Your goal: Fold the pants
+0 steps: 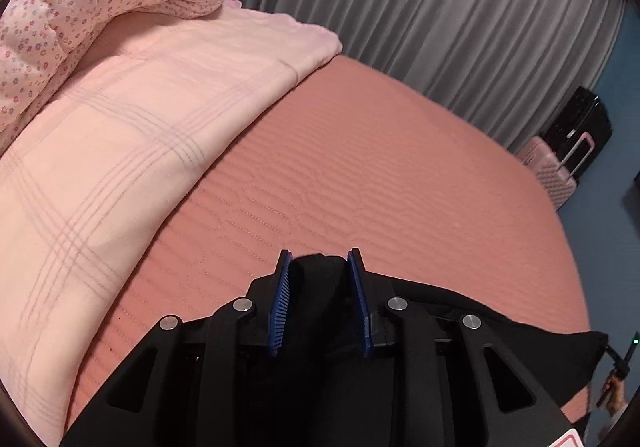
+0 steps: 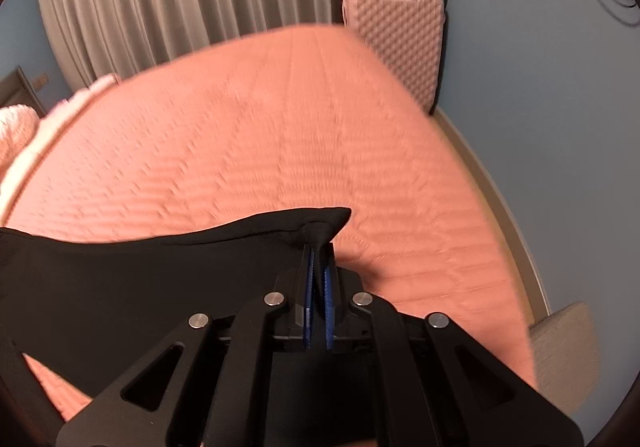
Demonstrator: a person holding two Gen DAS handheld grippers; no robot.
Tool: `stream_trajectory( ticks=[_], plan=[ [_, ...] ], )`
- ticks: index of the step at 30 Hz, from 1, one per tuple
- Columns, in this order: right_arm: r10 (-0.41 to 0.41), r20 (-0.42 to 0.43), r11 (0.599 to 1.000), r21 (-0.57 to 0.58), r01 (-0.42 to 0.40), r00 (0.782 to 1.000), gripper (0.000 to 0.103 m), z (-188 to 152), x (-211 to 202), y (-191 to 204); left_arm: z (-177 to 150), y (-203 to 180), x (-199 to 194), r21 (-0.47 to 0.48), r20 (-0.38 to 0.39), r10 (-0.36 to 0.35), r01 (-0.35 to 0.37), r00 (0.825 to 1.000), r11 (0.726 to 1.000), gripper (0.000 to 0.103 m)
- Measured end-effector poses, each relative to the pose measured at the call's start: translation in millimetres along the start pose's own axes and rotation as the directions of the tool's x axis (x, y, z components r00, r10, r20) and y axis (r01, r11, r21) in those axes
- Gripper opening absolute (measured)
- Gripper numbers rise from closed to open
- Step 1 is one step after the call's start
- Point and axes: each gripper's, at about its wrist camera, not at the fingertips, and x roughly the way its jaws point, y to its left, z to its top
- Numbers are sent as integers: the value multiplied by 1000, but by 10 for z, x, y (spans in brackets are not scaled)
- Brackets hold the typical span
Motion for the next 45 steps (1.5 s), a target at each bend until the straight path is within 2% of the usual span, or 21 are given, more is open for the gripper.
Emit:
stream_trajectory(
  ticks=[1, 3, 6, 8, 11, 12, 14, 17, 19, 20, 21, 22, 23, 26, 30, 35, 36, 39, 40, 43, 45],
  plan=[
    [21, 27, 1000, 5, -21, 999, 3, 22, -193, -22, -14, 1, -181, 5, 26, -3, 3, 1000, 1000, 21],
    [53, 61, 999, -1, -53, 997, 3, 38, -496, -40, -7, 65, -574, -12, 72, -37, 38, 997, 999, 0],
    [115, 87, 992, -61, -110, 990, 3, -42, -1044, 11, -46, 224, -1239, -40, 154, -64, 71, 986, 997, 0],
    [126, 87, 989, -90, -119, 988, 3, -133, -1242, 49, -159, 286, -1517, -17, 137, -27, 30, 990, 999, 0],
    [113, 43, 990, -95, -108, 993, 3, -289, -1303, 50, -381, 305, -1595, 43, 65, 54, -57, 996, 997, 0],
    [111, 39, 990, -90, -107, 993, 3, -302, -1297, 49, -429, 295, -1545, 67, 50, 85, -88, 995, 994, 0],
    [109, 46, 991, -80, -105, 993, 3, -318, -1276, 83, -523, 274, -1360, 100, -11, 91, -89, 996, 991, 1],
    [101, 47, 992, -78, -97, 994, 3, -275, -1237, 136, -512, 203, -904, 118, -96, 74, -62, 993, 991, 3],
    [90, 37, 993, -84, -87, 995, 3, -217, -1172, 167, -423, 165, -554, 117, -149, 25, -7, 988, 993, 9],
    [81, 34, 993, -87, -78, 996, 3, -203, -1141, 176, -381, 147, -398, 119, -170, 15, 5, 985, 993, 23],
    [73, 30, 994, -86, -71, 997, 3, -190, -1101, 177, -326, 112, -190, 139, -183, 12, 14, 983, 990, 47],
    [63, 26, 995, -82, -60, 998, 3, -169, -1044, 166, -280, 95, -53, 152, -188, 17, 12, 982, 988, 54],
    [55, 23, 996, -77, -53, 998, 3, -163, -998, 151, -225, 111, 94, 155, -194, 24, 6, 981, 988, 55],
    [27, 11, 998, -59, -26, 1000, 3, -169, -851, 125, -120, 268, 608, 118, -275, 40, -8, 960, 993, 55],
    [-1, -2, 999, -42, 0, 1000, 3, -220, -667, 120, -100, 424, 1080, 149, -345, 103, -54, 933, 987, 55],
    [-26, -23, 999, -44, 25, 999, 3, -288, -511, 175, -13, 447, 1182, 132, -271, 101, -67, 957, 989, 55],
    [-27, -23, 999, -42, 26, 999, 3, -296, -500, 182, 13, 452, 1199, 147, -249, 132, -97, 959, 984, 55],
    [-32, -24, 999, -42, 31, 999, 3, -317, -472, 217, -20, 482, 1241, 141, -288, 136, -99, 948, 985, 52],
    [-32, -24, 999, -39, 31, 999, 3, -321, -467, 220, -33, 459, 1205, 151, -281, 121, -81, 952, 985, 51],
    [-38, -23, 999, -34, 38, 999, 3, -331, -474, 220, -73, 514, 1042, 103, -273, 51, -23, 961, 994, 23],
    [-43, -19, 999, -28, 42, 999, 3, -333, -491, 208, -68, 549, 900, 89, -242, 10, 12, 970, 996, 17]
  ],
)
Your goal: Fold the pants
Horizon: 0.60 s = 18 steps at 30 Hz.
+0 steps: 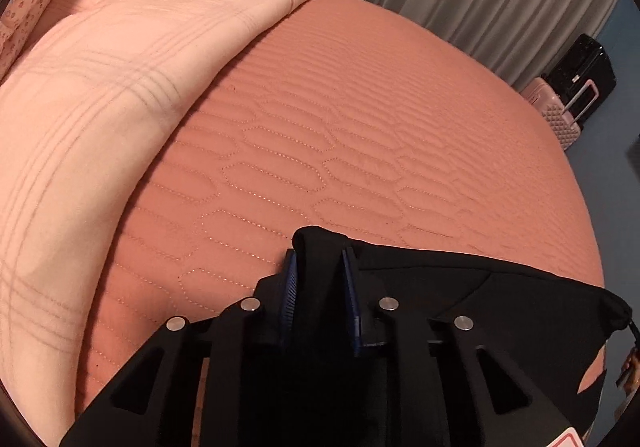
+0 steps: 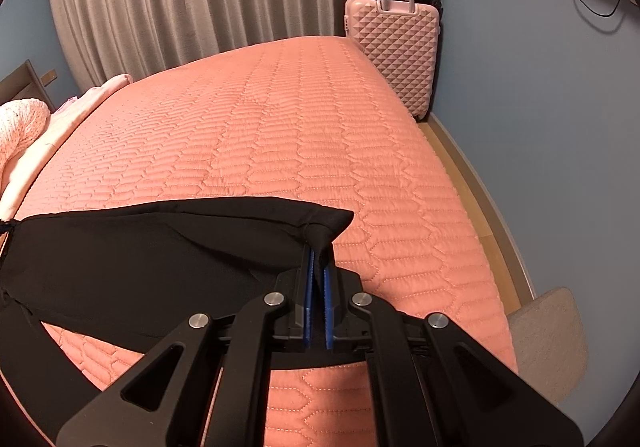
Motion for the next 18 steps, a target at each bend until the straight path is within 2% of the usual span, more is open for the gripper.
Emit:
stream_trajectory(
  ticks=[4, 7, 9, 11, 12, 13, 14, 15, 16, 17, 18],
  plan=[
    [2, 19, 1000, 9, -3, 1000, 3, 21, -98, 1, -54, -122, -443, 18, 105, -70, 69, 992, 997, 14],
    [16, 41, 1000, 15, -17, 999, 3, 38, -258, -24, -164, -253, -939, 63, 204, -154, 144, 967, 988, 12],
    [26, 64, 999, 16, -27, 998, 3, 42, -411, -49, -264, -279, -1281, 83, 261, -221, 207, 940, 975, 11],
    [46, 105, 999, 10, -48, 993, 3, 36, -655, -81, -412, -238, -1686, 104, 313, -288, 269, 905, 958, 11],
    [57, 126, 998, 4, -58, 990, 3, 22, -782, -100, -487, -217, -1870, 112, 337, -303, 282, 891, 953, 9],
    [74, 155, 997, -6, -74, 985, 3, -23, -977, -133, -602, -170, -2090, 114, 361, -334, 315, 870, 942, 8],
    [86, 175, 996, -16, -84, 981, 3, -77, -1128, -159, -721, -121, -2295, 115, 389, -350, 331, 852, 936, 0],
    [94, 193, 996, -25, -91, 977, 3, -142, -1274, -196, -852, -34, -2525, 110, 431, -361, 349, 827, 931, 0],
    [110, 201, 994, -32, -105, 973, 3, -254, -1442, -255, -1007, 91, -2780, 92, 473, -383, 388, 794, 917, 0],
    [125, 195, 992, -37, -120, 973, 3, -378, -1557, -309, -1155, 195, -2997, 76, 505, -376, 394, 777, 916, 0],
    [130, 179, 991, -47, -123, 975, 3, -464, -1621, -332, -1256, 261, -3139, 63, 508, -359, 382, 783, 922, 0]
  ],
)
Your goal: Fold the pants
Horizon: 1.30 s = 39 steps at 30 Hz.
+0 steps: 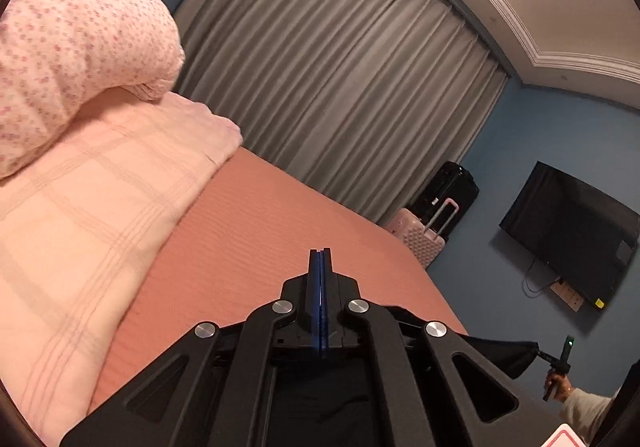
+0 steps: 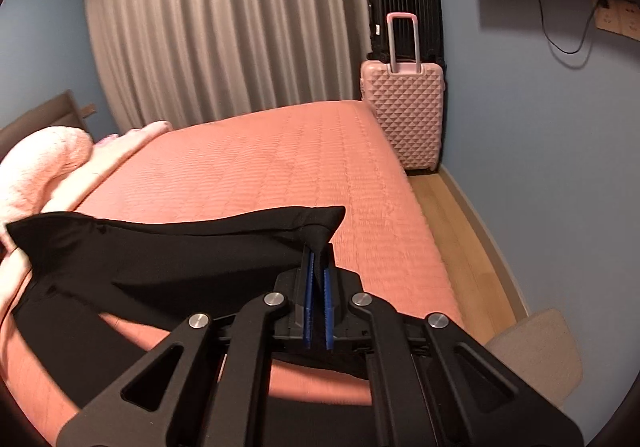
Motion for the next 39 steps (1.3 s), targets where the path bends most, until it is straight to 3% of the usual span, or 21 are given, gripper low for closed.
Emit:
stream_trajectory(
  ticks=[2, 4, 6, 8, 9, 10, 12, 14, 16, 18, 19, 21, 23, 26, 27, 28, 29, 31, 34, 37, 39],
  plan=[
    [11, -64, 999, -37, -13, 998, 3, -274, -160, -52, -138, 17, -313, 1, -66, 76, -76, 995, 997, 0],
    [8, -144, 999, -49, -15, 990, 3, -568, -177, -102, -344, -27, -412, 72, -172, 190, -180, 967, 981, 0],
    [-5, -196, 998, -55, -6, 981, 3, -763, -108, -118, -565, -56, -340, 69, -275, 204, -193, 940, 979, 0],
    [2, -199, 999, -33, -9, 980, 3, -864, -67, -123, -796, -141, -38, 75, -376, 209, -195, 903, 978, 0],
    [6, -186, 1000, -16, -9, 983, 3, -884, -62, -133, -888, -161, 112, 67, -417, 204, -194, 886, 979, 5],
    [7, -181, 1000, -7, -9, 983, 3, -891, -56, -142, -1032, -166, 358, 54, -473, 206, -205, 857, 977, 14],
    [5, -184, 1000, -4, -5, 983, 3, -893, -43, -144, -1261, -100, 661, -38, -509, 175, -225, 843, 974, 62],
    [9, -189, 1000, 0, -9, 982, 3, -888, -40, -153, -1403, -15, 854, -151, -501, 122, -226, 857, 962, 62],
    [9, -188, 1000, 2, -9, 982, 3, -884, -43, -162, -1494, 99, 1025, -252, -507, 73, -229, 859, 940, 62],
    [9, -188, 1000, 5, -8, 982, 3, -891, -51, -169, -1578, 215, 1109, -342, -492, 45, -240, 870, 908, 62],
    [6, -190, 1000, 6, -5, 982, 3, -901, -34, -166, -1636, 292, 1142, -404, -469, 26, -240, 883, 883, 62],
    [4, -191, 1000, 11, -2, 982, 3, -922, -28, -164, -1727, 410, 1205, -481, -454, 9, -254, 891, 839, 62],
    [2, -195, 1000, 20, 2, 981, 3, -945, -3, -171, -1765, 493, 1254, -536, -416, 21, -264, 909, 802, 61],
    [-3, -200, 1000, 19, 7, 980, 3, -962, 9, -156, -1661, 529, 1305, -548, -350, 67, -262, 934, 794, 57],
    [-4, -201, 1000, 20, 8, 980, 3, -966, 11, -150, -1631, 532, 1328, -561, -331, 80, -264, 940, 785, 46],
    [-4, -200, 1000, 22, 9, 980, 3, -965, 11, -143, -1621, 526, 1361, -568, -320, 77, -256, 944, 782, 32],
    [-4, -201, 1000, 23, 9, 980, 3, -965, 12, -138, -1610, 510, 1384, -575, -315, 71, -249, 946, 779, 7],
    [-8, -201, 1000, 18, 12, 979, 3, -957, 18, -121, -1519, 461, 1380, -569, -290, 68, -230, 954, 789, 7],
    [-11, -201, 1000, 17, 15, 980, 3, -947, 24, -124, -1349, 281, 1318, -496, -268, 78, -208, 960, 843, 6],
    [-9, -189, 1000, 15, 12, 982, 3, -914, -4, -121, -1239, 181, 1108, -503, -220, 33, -142, 975, 853, 6],
    [-4, -176, 1000, 5, 5, 984, 3, -878, -66, -106, -1119, 45, 842, -459, -194, -4, -87, 981, 884, 6]
  ],
)
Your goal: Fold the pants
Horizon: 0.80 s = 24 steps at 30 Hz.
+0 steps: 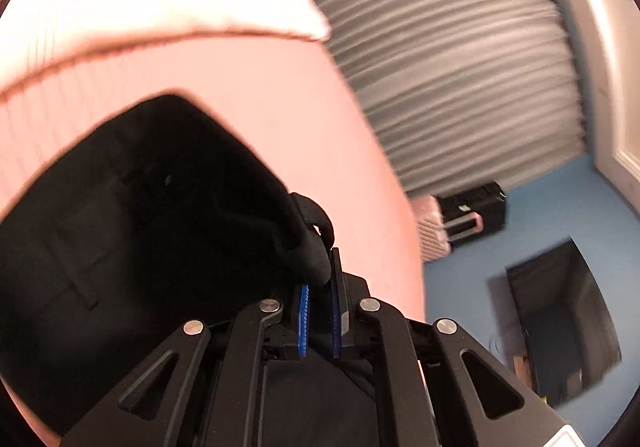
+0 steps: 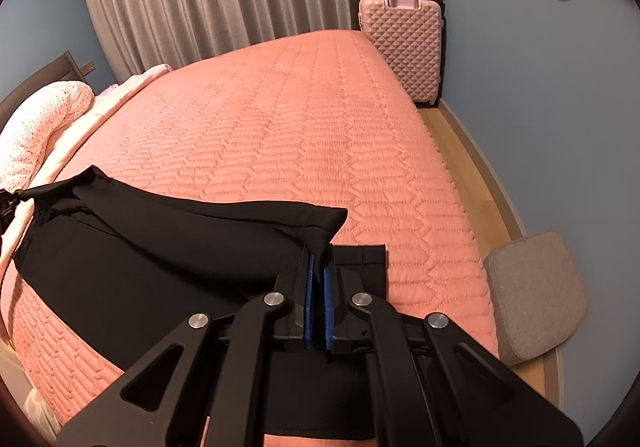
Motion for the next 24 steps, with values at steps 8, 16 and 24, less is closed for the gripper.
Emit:
stream_trajectory(
  ticks=[8, 16, 24],
  plan=[
    [-31, -31, 997, -75, 28, 999, 9, -56, -174, -101, -280, 77, -1264, 152, -58, 129, -119, 990, 981, 6],
    [-314, -84, 949, -35, 313, 946, 75, -361, -434, -358, -544, 690, -1173, 197, -140, 460, -430, 877, 881, 9],
    [-189, -19, 978, 82, 190, 982, 82, -515, -902, 26, -265, 242, -1116, 340, 19, 495, -471, 869, 814, 10]
  ],
)
